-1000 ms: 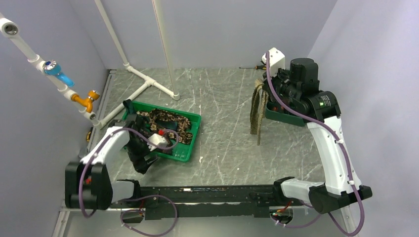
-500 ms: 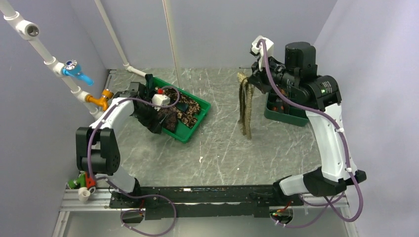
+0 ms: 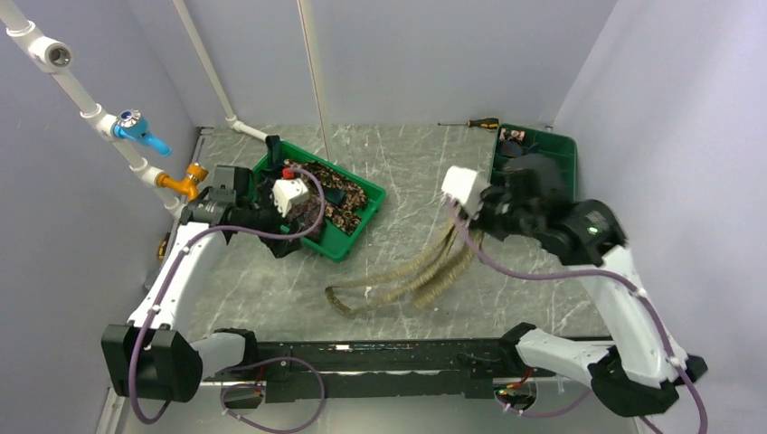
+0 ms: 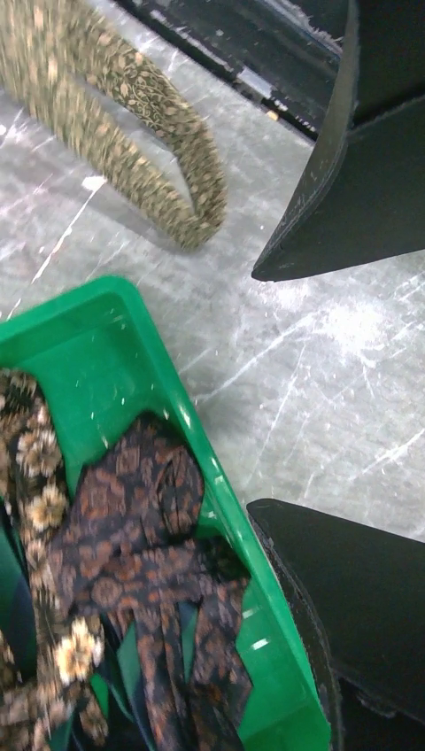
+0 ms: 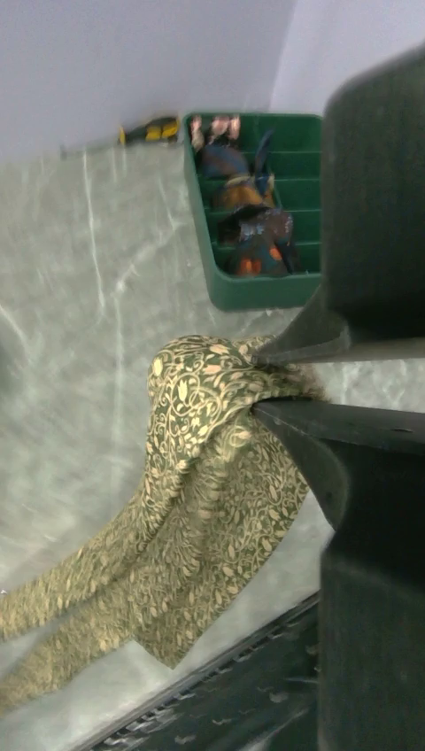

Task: Roll the ties
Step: Place the tie at the center of the board.

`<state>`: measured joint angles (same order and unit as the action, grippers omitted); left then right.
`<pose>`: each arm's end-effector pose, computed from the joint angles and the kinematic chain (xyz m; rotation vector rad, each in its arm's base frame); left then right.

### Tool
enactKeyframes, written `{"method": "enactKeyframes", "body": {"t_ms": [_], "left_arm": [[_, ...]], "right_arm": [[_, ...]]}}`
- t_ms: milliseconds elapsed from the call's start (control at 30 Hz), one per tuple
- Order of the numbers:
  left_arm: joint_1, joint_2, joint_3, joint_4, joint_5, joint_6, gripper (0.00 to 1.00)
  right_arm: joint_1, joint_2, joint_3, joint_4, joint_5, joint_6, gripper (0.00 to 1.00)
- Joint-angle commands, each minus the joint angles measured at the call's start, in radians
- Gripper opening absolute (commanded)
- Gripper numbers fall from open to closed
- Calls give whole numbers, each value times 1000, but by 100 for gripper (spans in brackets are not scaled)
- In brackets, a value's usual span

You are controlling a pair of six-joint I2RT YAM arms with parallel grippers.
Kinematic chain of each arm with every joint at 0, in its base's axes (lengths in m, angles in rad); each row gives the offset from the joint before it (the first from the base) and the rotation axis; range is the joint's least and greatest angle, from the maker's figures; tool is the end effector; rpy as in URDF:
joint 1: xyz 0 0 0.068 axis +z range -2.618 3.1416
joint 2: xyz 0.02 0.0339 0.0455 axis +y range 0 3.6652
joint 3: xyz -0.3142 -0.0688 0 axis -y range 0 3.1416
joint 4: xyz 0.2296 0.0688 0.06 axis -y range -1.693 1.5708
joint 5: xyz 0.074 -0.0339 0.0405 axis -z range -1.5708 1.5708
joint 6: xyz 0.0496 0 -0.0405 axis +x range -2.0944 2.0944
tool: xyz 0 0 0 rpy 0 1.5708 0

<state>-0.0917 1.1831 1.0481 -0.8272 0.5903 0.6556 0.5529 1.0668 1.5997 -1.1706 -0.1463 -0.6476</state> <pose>0.1993 -0.0461 0.3384 1.0719 2.1163 -0.4833 0.1106 0.0767 0.4837 -1.3104 1.7705 0.1087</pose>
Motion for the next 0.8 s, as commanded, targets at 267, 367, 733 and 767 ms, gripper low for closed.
{"method": "enactKeyframes", "body": {"t_ms": [267, 367, 733, 767], "left_arm": [[-371, -154, -296, 83, -71, 189, 100], [-501, -105, -333, 182, -178, 155, 99], [-758, 162, -319, 336, -401, 38, 85], [-763, 177, -324, 346, -416, 33, 84]], "right_arm": [[-3, 146, -153, -113, -157, 47, 81], [-236, 195, -259, -111, -171, 9, 80], [-380, 201, -619, 37, -64, 77, 79], [-378, 200, -658, 80, -29, 87, 79]]}}
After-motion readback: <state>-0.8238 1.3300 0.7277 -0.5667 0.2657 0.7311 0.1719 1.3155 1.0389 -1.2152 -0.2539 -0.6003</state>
